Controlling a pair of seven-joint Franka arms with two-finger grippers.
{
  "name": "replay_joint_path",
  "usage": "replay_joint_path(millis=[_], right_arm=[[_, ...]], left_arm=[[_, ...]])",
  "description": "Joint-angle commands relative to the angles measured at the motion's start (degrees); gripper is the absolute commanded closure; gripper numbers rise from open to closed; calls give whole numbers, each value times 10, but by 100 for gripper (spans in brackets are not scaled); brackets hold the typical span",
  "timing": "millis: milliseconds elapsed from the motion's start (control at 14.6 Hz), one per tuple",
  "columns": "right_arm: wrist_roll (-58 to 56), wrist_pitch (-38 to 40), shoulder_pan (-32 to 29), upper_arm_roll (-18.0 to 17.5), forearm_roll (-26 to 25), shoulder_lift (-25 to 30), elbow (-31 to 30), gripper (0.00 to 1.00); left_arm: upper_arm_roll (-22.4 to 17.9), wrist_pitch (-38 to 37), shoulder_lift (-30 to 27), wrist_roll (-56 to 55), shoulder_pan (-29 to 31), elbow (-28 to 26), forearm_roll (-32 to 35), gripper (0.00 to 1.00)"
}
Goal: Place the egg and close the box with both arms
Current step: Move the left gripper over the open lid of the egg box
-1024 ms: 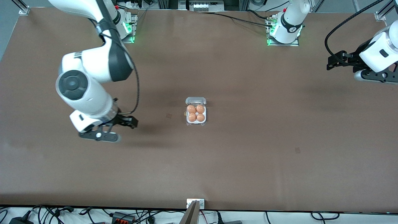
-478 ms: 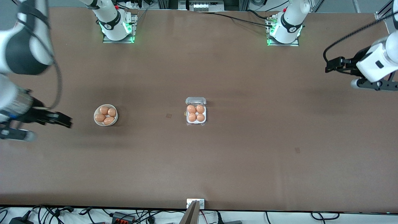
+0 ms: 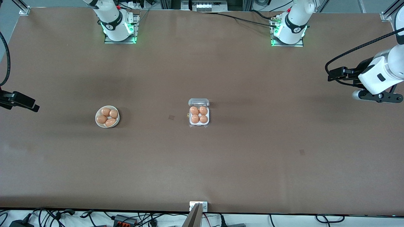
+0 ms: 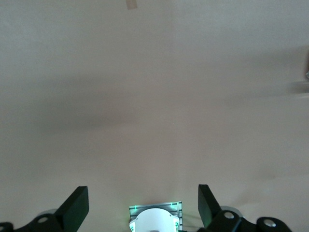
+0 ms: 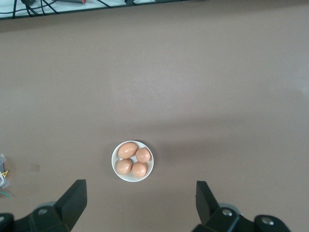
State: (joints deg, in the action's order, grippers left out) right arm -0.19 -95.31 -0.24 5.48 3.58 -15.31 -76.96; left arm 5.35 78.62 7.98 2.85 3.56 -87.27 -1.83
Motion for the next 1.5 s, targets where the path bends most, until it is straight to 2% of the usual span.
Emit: replay_joint_path(millis=[0, 68, 137, 205, 341, 614, 956, 1161, 1297, 1434], right_arm=[[0, 2, 3, -14, -16, 16, -32, 0], [1, -2, 2, -14, -16, 38, -60, 0], [1, -19, 1, -12, -16, 64, -101, 0], [0, -35, 1, -12, -16, 87, -134, 0], [-1, -44, 3, -12, -19, 101, -151, 0], [0, -34, 2, -14, -26, 110, -153, 0], [1, -36, 6, -15, -46, 115, -152, 0], [0, -55, 11, -15, -45, 108, -152, 0], [-3, -57, 11, -15, -45, 100, -153, 0], [-9, -51, 13, -15, -45, 99, -156, 0]], left_arm=[[22, -23, 1, 6, -2, 11, -5, 18], [29, -30, -1, 6, -1, 11, -5, 43], [40, -47, -1, 5, -1, 11, -5, 59], [48, -54, -1, 1, -1, 11, -5, 69], [71, -72, -1, -34, -1, 10, -6, 90], [148, -53, -2, -123, -1, -14, -12, 98], [228, 135, 3, -166, -2, -122, -54, 98], [283, 200, 5, -218, -3, -151, -62, 98], [341, 230, 28, -305, -3, -155, -62, 98], [367, 306, 63, -378, -16, -163, -56, 98]])
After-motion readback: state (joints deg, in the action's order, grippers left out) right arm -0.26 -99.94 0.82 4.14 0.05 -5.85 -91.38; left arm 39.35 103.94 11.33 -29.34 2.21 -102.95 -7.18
